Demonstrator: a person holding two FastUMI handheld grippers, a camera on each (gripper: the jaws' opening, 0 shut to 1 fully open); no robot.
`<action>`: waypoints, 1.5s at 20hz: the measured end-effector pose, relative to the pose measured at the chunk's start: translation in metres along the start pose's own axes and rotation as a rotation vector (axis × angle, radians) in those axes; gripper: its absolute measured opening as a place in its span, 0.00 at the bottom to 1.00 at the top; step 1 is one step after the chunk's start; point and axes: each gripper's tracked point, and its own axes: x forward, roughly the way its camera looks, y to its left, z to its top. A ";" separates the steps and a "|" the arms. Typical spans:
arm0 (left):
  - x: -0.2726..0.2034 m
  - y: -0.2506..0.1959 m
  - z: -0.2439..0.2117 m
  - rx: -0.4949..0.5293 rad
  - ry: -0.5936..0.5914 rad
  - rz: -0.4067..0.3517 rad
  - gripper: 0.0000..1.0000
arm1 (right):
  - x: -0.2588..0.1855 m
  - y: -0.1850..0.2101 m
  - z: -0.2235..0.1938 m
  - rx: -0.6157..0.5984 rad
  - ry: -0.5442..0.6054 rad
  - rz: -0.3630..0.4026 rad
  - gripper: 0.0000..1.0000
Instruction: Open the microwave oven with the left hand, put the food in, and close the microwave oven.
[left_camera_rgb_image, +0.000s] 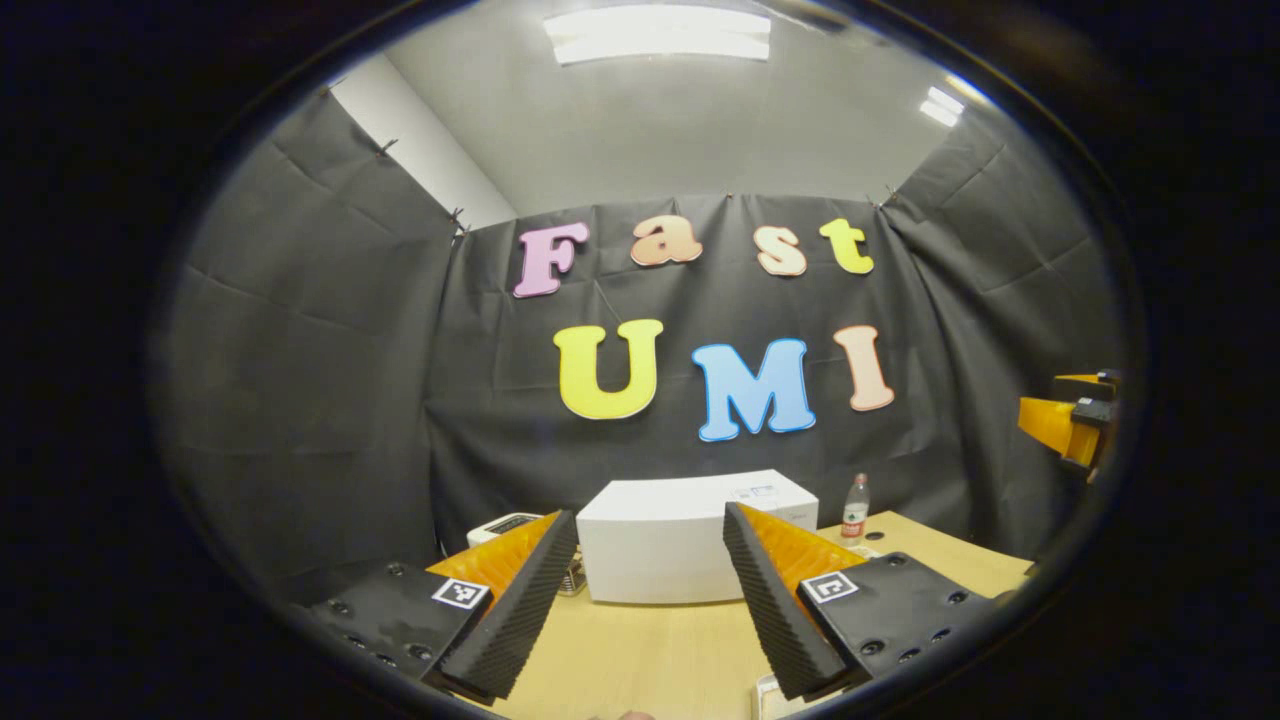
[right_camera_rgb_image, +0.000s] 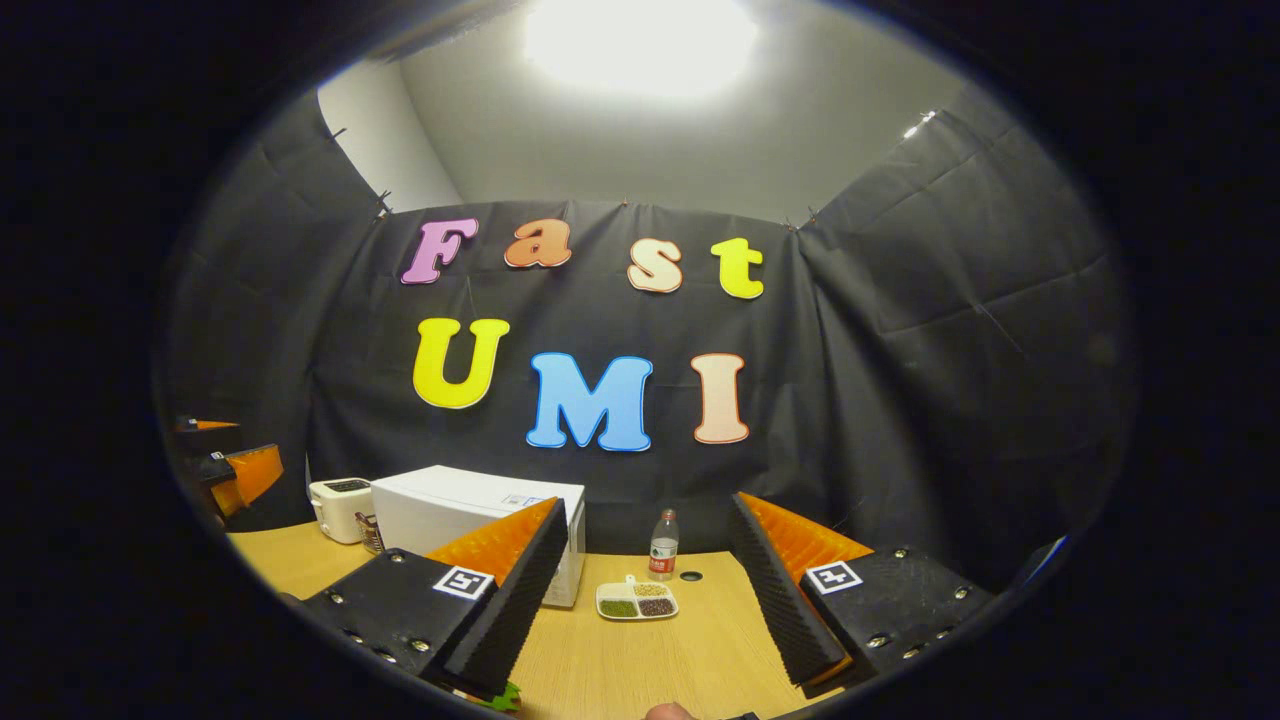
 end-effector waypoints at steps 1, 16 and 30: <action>0.000 -0.005 0.000 0.000 0.002 -0.001 0.98 | 0.000 -0.003 0.000 0.000 -0.001 0.002 0.98; 0.068 -0.051 -0.015 -0.030 -0.005 -0.057 1.00 | 0.018 -0.024 -0.006 0.027 -0.003 -0.048 0.98; 0.215 -0.115 -0.084 -0.033 0.012 -0.272 1.00 | 0.037 -0.007 -0.008 0.000 0.016 -0.259 0.98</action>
